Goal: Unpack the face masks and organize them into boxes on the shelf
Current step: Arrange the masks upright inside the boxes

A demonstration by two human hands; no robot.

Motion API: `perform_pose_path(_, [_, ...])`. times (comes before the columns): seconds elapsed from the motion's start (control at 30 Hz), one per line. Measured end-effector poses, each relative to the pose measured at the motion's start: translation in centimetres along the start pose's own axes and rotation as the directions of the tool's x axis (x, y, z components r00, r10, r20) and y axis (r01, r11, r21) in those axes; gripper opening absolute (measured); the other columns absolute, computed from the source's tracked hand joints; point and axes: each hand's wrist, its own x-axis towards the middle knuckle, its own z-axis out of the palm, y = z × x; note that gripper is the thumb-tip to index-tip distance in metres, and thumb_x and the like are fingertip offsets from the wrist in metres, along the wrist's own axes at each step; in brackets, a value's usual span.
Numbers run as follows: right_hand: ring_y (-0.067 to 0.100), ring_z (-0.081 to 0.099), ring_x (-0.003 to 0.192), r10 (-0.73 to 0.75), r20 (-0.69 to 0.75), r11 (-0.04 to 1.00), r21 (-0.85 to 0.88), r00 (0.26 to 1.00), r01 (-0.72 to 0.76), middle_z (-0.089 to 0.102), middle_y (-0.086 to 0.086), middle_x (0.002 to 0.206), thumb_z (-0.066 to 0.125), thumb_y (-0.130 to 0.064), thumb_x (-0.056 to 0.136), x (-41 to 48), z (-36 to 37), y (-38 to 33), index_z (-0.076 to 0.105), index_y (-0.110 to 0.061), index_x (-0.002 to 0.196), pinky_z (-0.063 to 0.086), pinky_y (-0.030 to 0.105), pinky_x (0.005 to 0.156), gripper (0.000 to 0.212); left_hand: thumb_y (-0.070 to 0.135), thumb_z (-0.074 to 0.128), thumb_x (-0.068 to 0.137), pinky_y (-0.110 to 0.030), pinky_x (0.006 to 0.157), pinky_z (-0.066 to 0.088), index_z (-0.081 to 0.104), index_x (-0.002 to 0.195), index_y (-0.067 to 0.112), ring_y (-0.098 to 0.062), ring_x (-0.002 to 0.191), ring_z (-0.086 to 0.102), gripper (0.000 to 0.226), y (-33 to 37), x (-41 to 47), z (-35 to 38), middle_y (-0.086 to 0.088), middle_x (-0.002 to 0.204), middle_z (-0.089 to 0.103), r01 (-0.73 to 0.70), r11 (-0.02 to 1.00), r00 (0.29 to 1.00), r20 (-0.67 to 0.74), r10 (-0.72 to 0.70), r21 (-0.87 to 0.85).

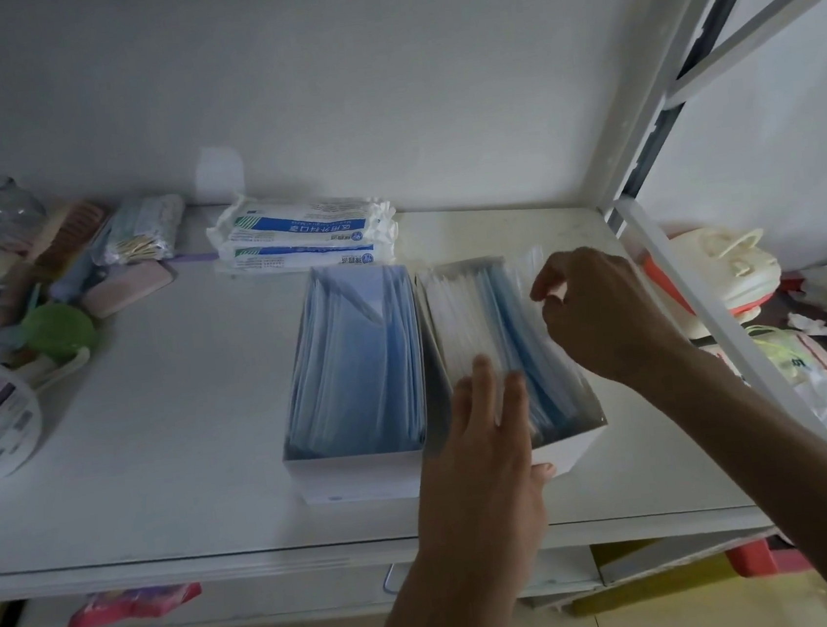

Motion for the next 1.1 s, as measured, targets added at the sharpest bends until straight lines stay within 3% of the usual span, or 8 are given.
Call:
perform_pose_path(0.13, [0.022, 0.046, 0.115, -0.052, 0.033, 0.972, -0.226, 0.998, 0.058, 0.052, 0.008, 0.122, 0.065, -0.011, 0.086, 0.4, -0.2, 0.1, 0.068, -0.012, 0.111, 0.033, 0.029, 0.101, 0.025, 0.050, 0.090, 0.046, -0.029, 0.072, 0.055, 0.058, 0.128, 0.018, -0.024, 0.113, 0.063, 0.093, 0.0, 0.1, -0.1, -0.008, 0.136, 0.056, -0.002, 1.000, 1.000, 0.016, 0.002, 0.000])
perform_pose_path(0.3, [0.007, 0.054, 0.071, -0.123, 0.229, 0.979, -0.133, 0.966, 0.156, 0.059, -0.001, 0.089, 0.066, -0.002, 0.083, 1.3, -1.6, -0.8, 0.061, -0.005, 0.111, 0.043, 0.012, 0.061, 0.029, 0.049, 0.089, 0.049, -0.029, 0.071, 0.055, 0.056, 0.129, 0.017, -0.024, 0.114, 0.062, 0.092, -0.1, -0.1, -0.1, -0.009, 0.137, 0.055, -0.024, 1.000, 1.000, -0.009, 0.024, 0.008])
perform_pose_path(0.4, [0.018, 0.057, 0.074, -0.136, 0.324, 0.977, -0.111, 0.936, 0.181, 0.059, 0.008, 0.090, 0.064, 0.005, 0.079, 2.1, -1.8, -1.4, 0.050, -0.007, 0.100, 0.050, 0.026, 0.060, 0.028, 0.050, 0.089, 0.048, -0.028, 0.070, 0.056, 0.057, 0.128, 0.017, -0.024, 0.113, 0.063, 0.092, -0.2, -0.1, -0.2, -0.009, 0.136, 0.056, -0.027, 1.000, 1.000, 0.010, 0.027, 0.003])
perform_pose_path(0.53, [0.027, 0.065, 0.080, -0.054, 0.372, 0.969, -0.204, 0.927, 0.138, 0.064, 0.012, 0.090, 0.058, -0.010, 0.080, 3.0, -1.5, -1.8, 0.061, -0.001, 0.092, 0.058, 0.037, 0.073, 0.014, 0.047, 0.084, 0.061, -0.032, 0.078, 0.054, 0.047, 0.137, 0.018, -0.025, 0.123, 0.055, 0.090, -0.3, -0.2, -0.4, -0.009, 0.146, 0.045, -0.038, 0.999, 0.999, 0.022, 0.038, -0.033])
perform_pose_path(0.63, [0.017, 0.046, 0.054, 0.061, 0.388, 0.978, -0.205, 0.920, 0.021, 0.045, 0.003, 0.064, 0.052, -0.017, 0.089, 3.6, -1.5, -2.3, 0.045, -0.010, 0.067, 0.042, 0.028, 0.052, 0.024, 0.043, 0.072, 0.079, -0.033, 0.095, 0.045, 0.029, 0.148, 0.021, -0.024, 0.139, 0.035, 0.084, -0.1, -0.1, -0.5, -0.007, 0.158, 0.022, -0.051, 0.998, 0.998, 0.023, 0.052, -0.039])
perform_pose_path(0.73, [0.009, 0.041, 0.038, 0.093, 0.424, 0.994, -0.099, 0.901, -0.056, 0.045, 0.000, 0.050, 0.051, -0.021, 0.095, 4.1, -1.6, -3.0, 0.046, -0.010, 0.058, 0.036, 0.020, 0.047, 0.039, 0.044, 0.084, 0.063, -0.031, 0.078, 0.054, 0.047, 0.137, 0.016, -0.027, 0.123, 0.055, 0.088, 0.0, -0.1, -0.6, -0.011, 0.146, 0.045, -0.034, 0.999, 0.998, 0.055, 0.036, -0.032])
perform_pose_path(1.0, [0.018, 0.061, 0.061, 0.171, 0.557, 0.979, -0.003, 0.813, -0.204, 0.059, 0.007, 0.079, 0.060, -0.019, 0.092, 4.8, -0.8, -4.0, 0.051, -0.012, 0.080, 0.047, 0.024, 0.049, 0.017, 0.043, 0.076, 0.074, -0.030, 0.094, 0.044, 0.032, 0.147, 0.013, -0.023, 0.133, 0.043, 0.090, -0.4, -0.3, -0.7, -0.009, 0.154, 0.032, -0.073, 0.995, 0.997, 0.009, 0.074, -0.061])
perform_pose_path(1.1, [0.026, 0.069, 0.082, 0.171, 0.604, 0.953, 0.099, 0.779, -0.286, 0.064, 0.014, 0.097, 0.063, -0.006, 0.089, 4.1, -1.2, -3.3, 0.056, -0.004, 0.104, 0.060, 0.034, 0.074, 0.017, 0.044, 0.076, 0.074, -0.029, 0.096, 0.043, 0.030, 0.148, 0.012, -0.020, 0.134, 0.043, 0.092, -0.3, -0.2, -1.2, -0.008, 0.155, 0.029, -0.044, 0.996, 0.999, 0.016, 0.045, -0.081])
